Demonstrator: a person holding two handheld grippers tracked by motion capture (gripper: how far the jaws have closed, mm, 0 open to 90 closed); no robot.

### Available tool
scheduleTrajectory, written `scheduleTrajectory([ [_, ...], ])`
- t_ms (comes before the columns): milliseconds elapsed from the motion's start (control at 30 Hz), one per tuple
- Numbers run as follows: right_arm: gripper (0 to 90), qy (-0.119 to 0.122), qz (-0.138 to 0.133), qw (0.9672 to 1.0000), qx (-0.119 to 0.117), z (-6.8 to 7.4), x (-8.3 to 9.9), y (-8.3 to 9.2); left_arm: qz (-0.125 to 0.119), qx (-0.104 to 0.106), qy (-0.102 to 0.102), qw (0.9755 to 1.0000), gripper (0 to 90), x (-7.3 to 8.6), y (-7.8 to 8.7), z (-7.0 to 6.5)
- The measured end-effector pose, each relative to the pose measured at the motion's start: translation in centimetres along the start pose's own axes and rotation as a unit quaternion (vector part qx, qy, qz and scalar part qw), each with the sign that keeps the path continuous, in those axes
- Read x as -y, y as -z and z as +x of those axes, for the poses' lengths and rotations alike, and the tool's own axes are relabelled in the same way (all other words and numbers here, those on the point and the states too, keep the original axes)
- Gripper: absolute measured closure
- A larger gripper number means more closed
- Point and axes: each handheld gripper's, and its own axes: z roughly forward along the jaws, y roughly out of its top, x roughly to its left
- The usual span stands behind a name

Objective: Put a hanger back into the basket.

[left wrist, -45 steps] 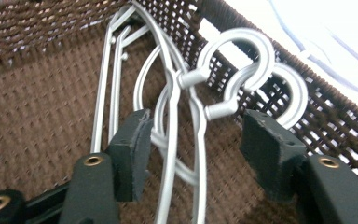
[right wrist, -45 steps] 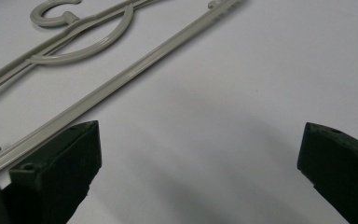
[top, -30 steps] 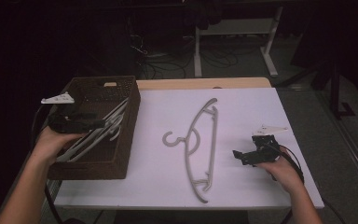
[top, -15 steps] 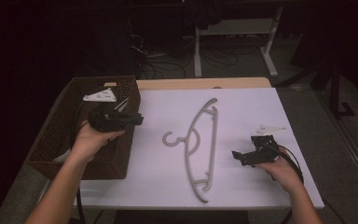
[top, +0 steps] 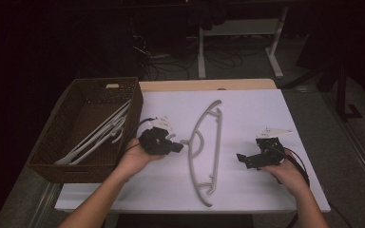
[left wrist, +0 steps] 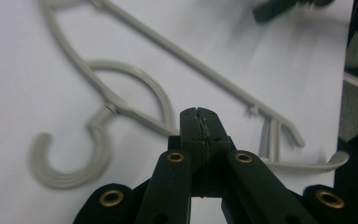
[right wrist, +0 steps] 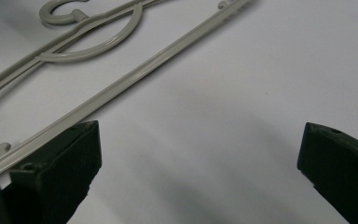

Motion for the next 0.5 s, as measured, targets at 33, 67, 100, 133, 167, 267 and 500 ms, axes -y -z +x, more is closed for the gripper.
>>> scheduleTrajectory([
  [33,0.0,0.0,0.0,1.0,0.0,0.0,0.0,0.0,0.01,0.002,-0.001,0.9999,89.8,0.3,-0.8,-0.2],
  [67,0.0,0.001,0.0,1.0,0.0,0.0,0.0,0.0,0.02,0.004,-0.002,0.9998,89.8,0.6,-1.5,-0.4],
  [100,0.0,0.001,0.0,1.0,0.0,0.0,0.0,0.0,0.028,0.008,-0.003,0.9996,89.8,0.9,-2.2,-0.5],
  [133,0.0,0.001,0.0,1.0,0.0,0.0,0.0,0.0,0.036,0.01,-0.002,0.9993,89.8,1.2,-2.8,-0.6],
  [167,0.0,0.001,0.0,1.0,-0.001,0.0,0.0,0.0,0.044,0.013,-0.004,0.9989,89.8,1.5,-3.4,-0.7],
  [267,0.0,0.001,0.0,1.0,0.0,0.0,0.0,0.0,0.061,0.017,-0.005,0.998,89.8,2.0,-4.6,-0.9],
  [500,0.0,0.001,0.001,1.0,-0.001,0.0,0.0,-0.1,0.074,0.026,-0.015,0.9968,89.8,2.1,-6.1,-1.7],
])
